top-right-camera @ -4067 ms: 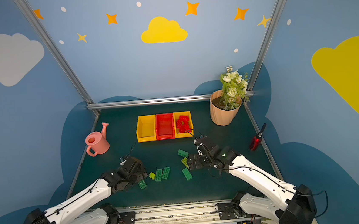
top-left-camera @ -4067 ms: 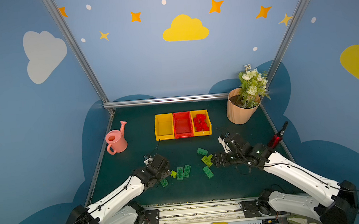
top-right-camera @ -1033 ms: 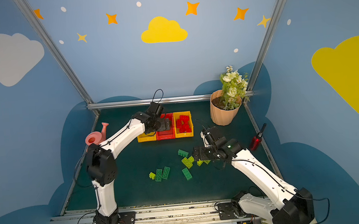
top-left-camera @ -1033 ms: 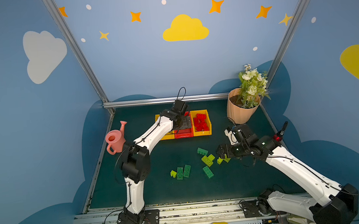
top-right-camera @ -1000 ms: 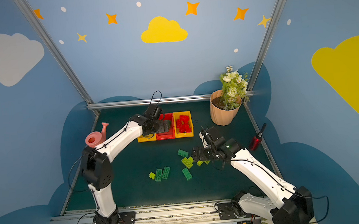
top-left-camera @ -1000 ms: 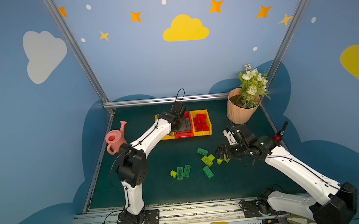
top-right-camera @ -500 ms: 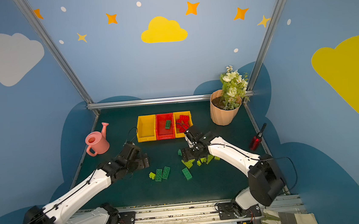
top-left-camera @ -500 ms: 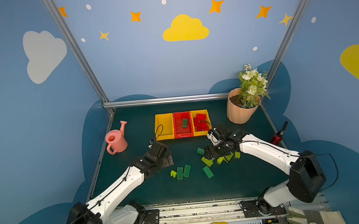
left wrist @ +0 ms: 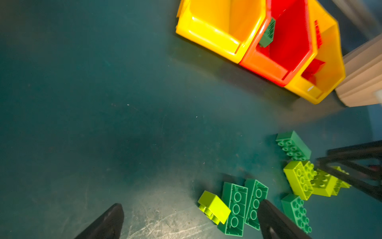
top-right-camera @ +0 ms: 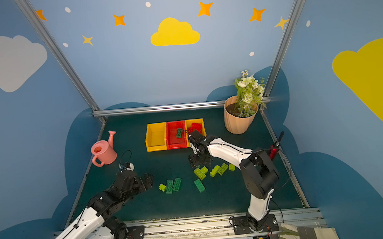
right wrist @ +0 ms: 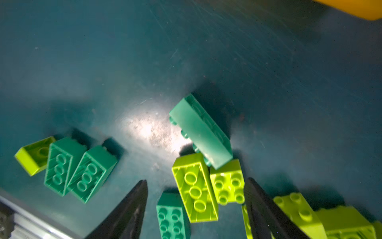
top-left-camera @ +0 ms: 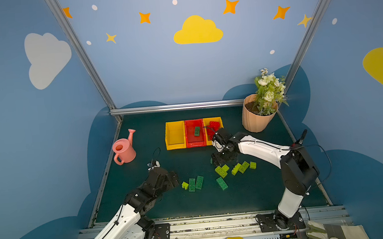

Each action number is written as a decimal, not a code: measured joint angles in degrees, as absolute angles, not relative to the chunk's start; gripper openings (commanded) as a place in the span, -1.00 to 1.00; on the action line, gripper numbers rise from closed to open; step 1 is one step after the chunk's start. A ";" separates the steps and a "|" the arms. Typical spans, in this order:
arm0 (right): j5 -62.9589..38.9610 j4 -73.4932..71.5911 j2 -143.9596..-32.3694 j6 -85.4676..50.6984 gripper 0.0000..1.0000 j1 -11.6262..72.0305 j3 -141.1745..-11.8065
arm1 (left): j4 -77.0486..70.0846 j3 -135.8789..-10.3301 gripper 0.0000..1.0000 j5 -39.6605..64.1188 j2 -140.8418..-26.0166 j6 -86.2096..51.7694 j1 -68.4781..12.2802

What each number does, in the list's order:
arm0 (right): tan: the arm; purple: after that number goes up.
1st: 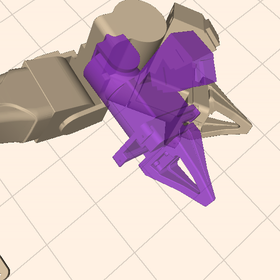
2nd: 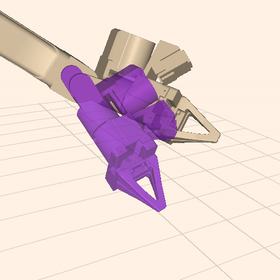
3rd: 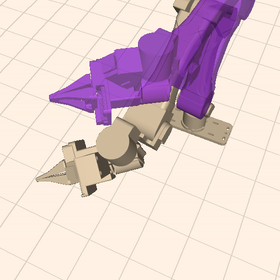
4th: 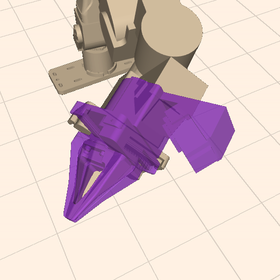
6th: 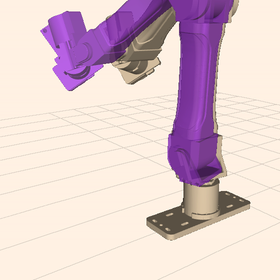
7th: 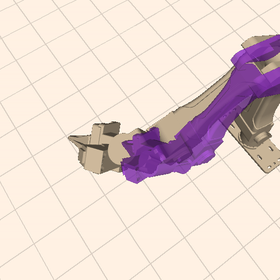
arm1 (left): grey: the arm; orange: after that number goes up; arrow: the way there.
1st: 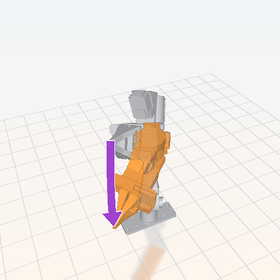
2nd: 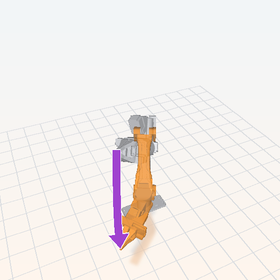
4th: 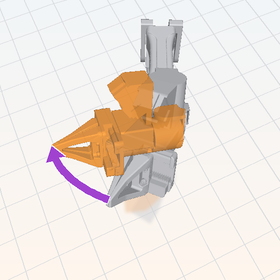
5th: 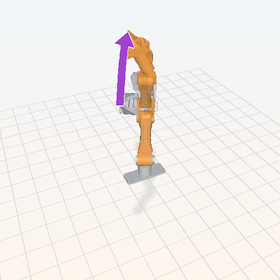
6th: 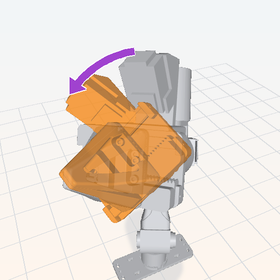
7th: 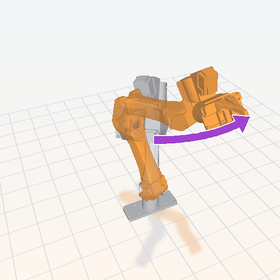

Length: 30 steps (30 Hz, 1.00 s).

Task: Sort the legos into containers by color
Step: Pick up the lego from the center of the table.

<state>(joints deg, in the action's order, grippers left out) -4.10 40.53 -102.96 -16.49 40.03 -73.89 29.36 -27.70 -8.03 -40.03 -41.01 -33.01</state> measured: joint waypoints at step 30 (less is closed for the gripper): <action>-4.51 44.01 -115.26 -12.73 -0.69 40.12 -84.23 | 26.85 -27.46 1.00 -8.40 -43.57 -40.42 -32.88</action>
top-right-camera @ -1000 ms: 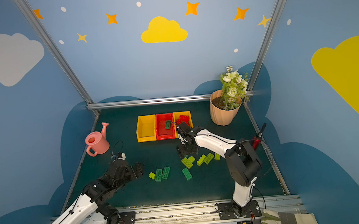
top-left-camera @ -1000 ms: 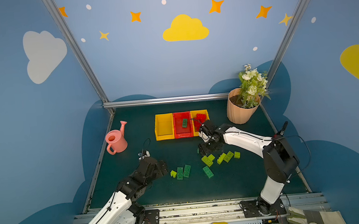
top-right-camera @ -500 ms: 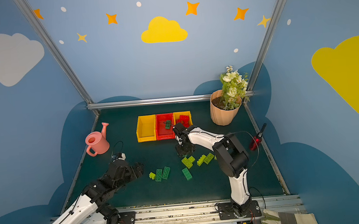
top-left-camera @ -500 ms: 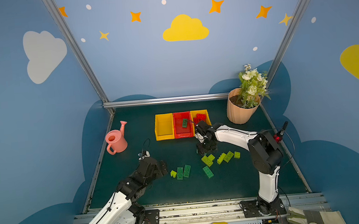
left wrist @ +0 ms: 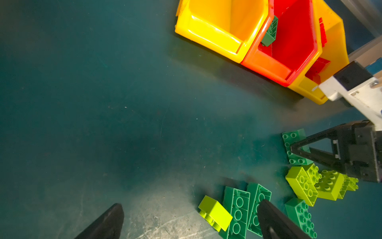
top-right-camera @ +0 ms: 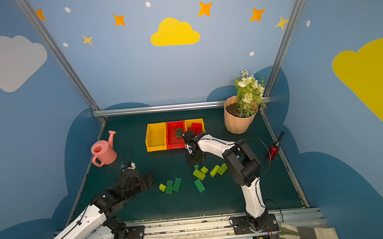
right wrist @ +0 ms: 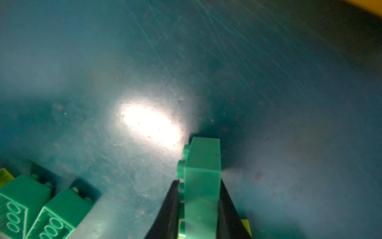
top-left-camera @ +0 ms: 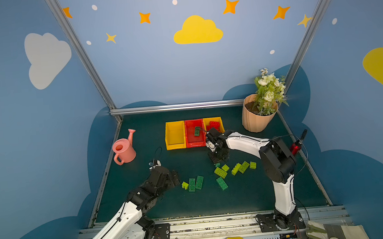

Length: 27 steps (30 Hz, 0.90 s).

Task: Sort the legos into containers by color
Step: Pick up the lego from the center of the table, then place the lego in the container.

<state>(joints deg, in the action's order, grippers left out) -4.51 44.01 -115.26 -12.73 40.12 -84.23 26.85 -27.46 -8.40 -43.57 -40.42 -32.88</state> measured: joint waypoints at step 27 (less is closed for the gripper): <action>-11.73 52.64 -140.33 -12.25 -0.53 35.27 -135.76 | 22.55 -36.60 1.00 -6.07 -57.74 -36.38 -30.59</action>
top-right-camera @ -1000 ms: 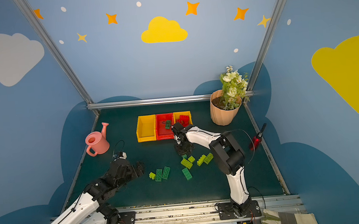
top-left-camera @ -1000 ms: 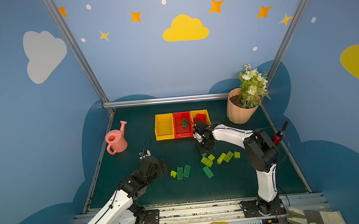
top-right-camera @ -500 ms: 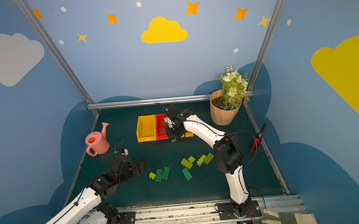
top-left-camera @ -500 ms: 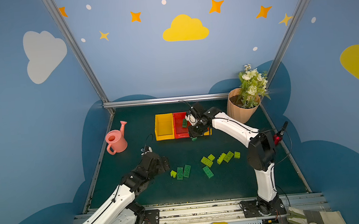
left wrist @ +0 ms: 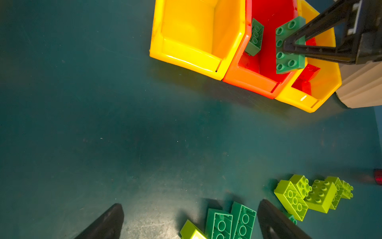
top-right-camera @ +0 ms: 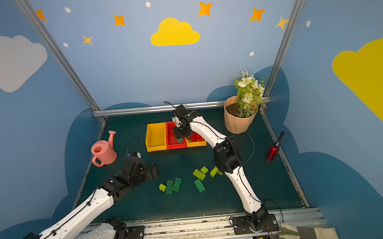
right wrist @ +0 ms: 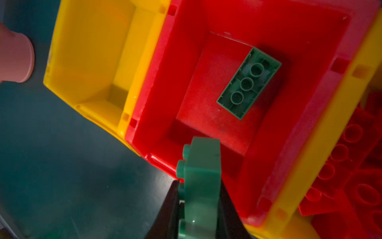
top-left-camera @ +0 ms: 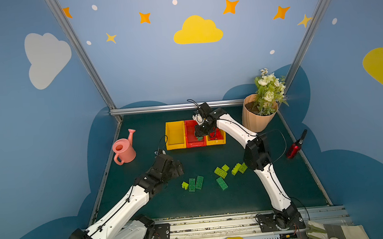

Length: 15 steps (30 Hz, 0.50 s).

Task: Sort the legos into containers by color
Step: Place the lego in the container.

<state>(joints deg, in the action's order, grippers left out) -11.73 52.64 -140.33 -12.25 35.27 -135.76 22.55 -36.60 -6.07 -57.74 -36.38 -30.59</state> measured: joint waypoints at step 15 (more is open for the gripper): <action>-17.61 51.05 -141.69 -13.52 0.33 33.04 -140.64 | 22.83 -40.42 1.00 -3.81 -63.00 -36.16 -30.22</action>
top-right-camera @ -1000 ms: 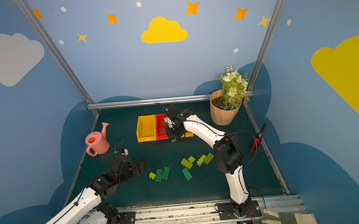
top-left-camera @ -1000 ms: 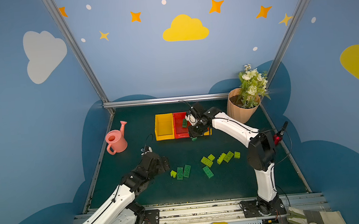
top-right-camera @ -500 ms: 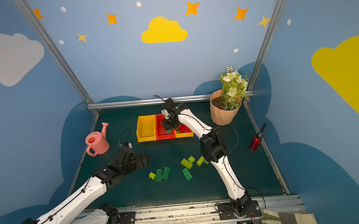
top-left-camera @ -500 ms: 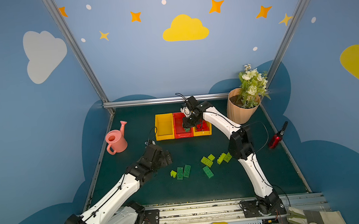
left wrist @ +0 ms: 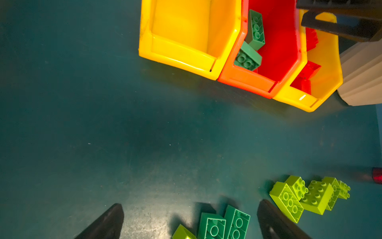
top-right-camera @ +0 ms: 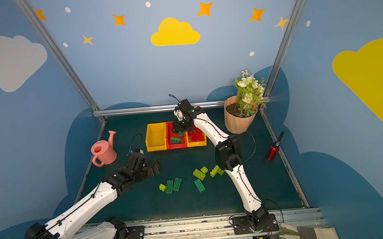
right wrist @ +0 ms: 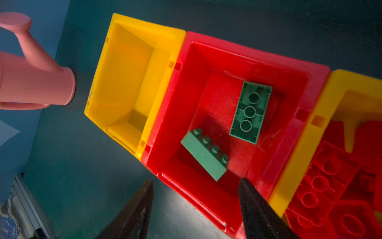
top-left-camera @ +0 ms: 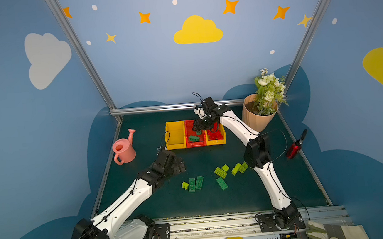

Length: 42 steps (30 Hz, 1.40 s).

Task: Sort the legos into containers by color
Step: Place the lego in the container, then pick up the lego from the middle-left of the table.

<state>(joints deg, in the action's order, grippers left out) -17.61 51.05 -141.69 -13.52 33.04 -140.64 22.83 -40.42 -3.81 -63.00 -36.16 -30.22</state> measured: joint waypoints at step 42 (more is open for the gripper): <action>-4.84 42.09 -65.04 -19.81 0.71 36.07 -54.74 | 25.34 -50.15 0.95 -9.41 -84.07 -36.84 -53.32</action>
